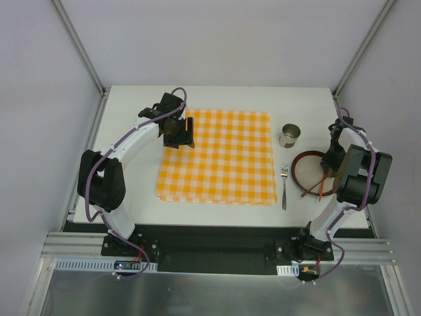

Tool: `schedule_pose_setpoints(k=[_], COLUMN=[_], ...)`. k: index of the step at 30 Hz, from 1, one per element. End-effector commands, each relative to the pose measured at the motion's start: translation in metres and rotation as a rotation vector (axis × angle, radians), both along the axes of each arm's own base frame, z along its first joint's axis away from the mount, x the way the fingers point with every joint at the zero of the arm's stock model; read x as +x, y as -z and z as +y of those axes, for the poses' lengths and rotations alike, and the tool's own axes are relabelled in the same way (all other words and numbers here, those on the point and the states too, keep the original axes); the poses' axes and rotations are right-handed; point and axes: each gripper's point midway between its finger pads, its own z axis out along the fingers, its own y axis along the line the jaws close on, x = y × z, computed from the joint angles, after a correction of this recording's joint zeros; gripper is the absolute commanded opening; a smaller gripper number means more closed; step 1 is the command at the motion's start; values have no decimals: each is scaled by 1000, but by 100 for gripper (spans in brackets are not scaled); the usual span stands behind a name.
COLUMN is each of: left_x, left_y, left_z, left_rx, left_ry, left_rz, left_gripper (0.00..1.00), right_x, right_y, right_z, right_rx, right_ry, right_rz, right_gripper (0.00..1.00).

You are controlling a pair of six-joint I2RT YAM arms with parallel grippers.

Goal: Set the dinner table for one person
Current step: Pick up the knife at the center of the board, then pick up the spoon from the center of the board.

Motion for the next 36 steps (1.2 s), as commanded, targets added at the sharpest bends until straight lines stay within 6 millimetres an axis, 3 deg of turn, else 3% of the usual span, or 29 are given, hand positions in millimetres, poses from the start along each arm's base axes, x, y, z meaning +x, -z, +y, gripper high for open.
schedule_pose_setpoints(k=[1,11,21,36], left_x=[-6,-4,-6,-11], left_y=[-17,-19,-21,-18], left_z=[0,-2,-5,1], left_rx=[-8,-17,-26,-7], left_ry=[15,17,18,9], left_rz=[-38,-41,-39,-41], left_gripper=[64,64,64,64], right_x=[-7,1,6,-4], right_y=[-4,-10,-30,-8], right_z=[4,18,41,52], right_rx=[-8,39,61,94], right_ry=[-1,-27,-74,-75], right_rz=[25,-63,-140,-122], right_gripper=[44,48,50,51])
